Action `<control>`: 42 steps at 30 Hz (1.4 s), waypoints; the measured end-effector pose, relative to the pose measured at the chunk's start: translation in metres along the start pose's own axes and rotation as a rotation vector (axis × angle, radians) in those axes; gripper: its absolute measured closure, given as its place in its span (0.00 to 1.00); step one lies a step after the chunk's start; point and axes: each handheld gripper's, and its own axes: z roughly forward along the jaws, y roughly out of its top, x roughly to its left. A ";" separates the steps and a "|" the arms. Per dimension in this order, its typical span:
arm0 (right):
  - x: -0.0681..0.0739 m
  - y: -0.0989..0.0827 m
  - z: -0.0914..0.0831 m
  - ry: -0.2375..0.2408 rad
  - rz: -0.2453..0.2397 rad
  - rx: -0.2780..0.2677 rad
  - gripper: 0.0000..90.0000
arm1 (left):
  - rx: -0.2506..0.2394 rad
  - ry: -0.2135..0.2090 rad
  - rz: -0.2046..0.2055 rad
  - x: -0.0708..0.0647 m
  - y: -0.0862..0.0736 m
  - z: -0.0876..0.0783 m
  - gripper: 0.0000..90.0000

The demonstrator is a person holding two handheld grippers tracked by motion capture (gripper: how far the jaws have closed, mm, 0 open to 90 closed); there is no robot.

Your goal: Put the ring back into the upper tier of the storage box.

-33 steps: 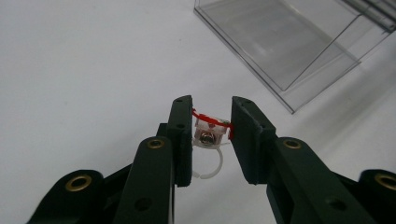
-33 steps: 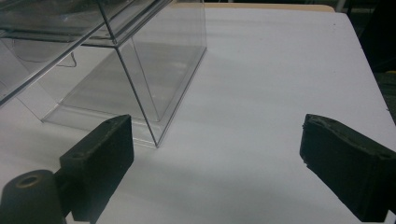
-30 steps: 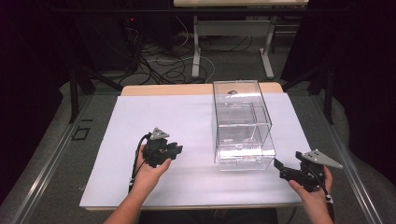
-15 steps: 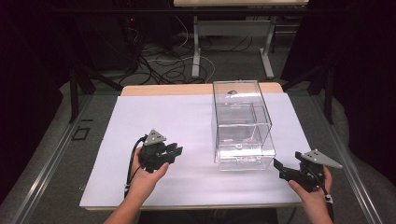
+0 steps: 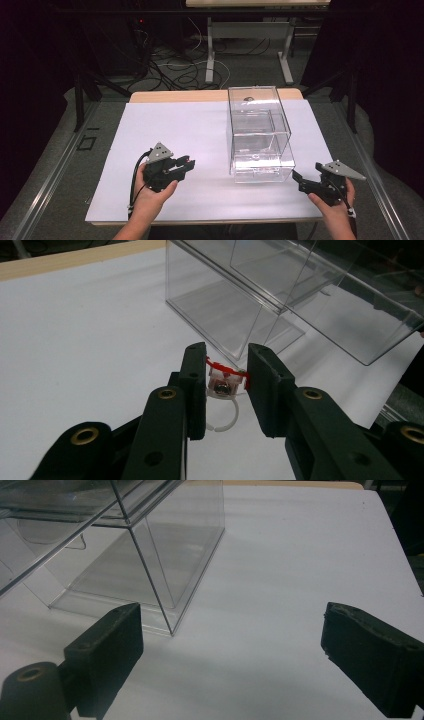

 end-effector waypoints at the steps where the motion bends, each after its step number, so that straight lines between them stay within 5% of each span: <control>1: 0.000 0.000 -0.001 -0.001 -0.004 0.010 0.11 | -0.010 -0.002 -0.004 -0.001 0.000 -0.001 0.79; 22: 0.002 0.000 -0.002 0.003 -0.032 -0.003 0.11 | -0.076 -0.053 0.020 -0.023 0.006 -0.014 0.79; 42: 0.003 0.001 -0.002 0.002 -0.022 0.006 0.02 | -0.099 -0.104 0.042 -0.043 0.036 -0.015 0.79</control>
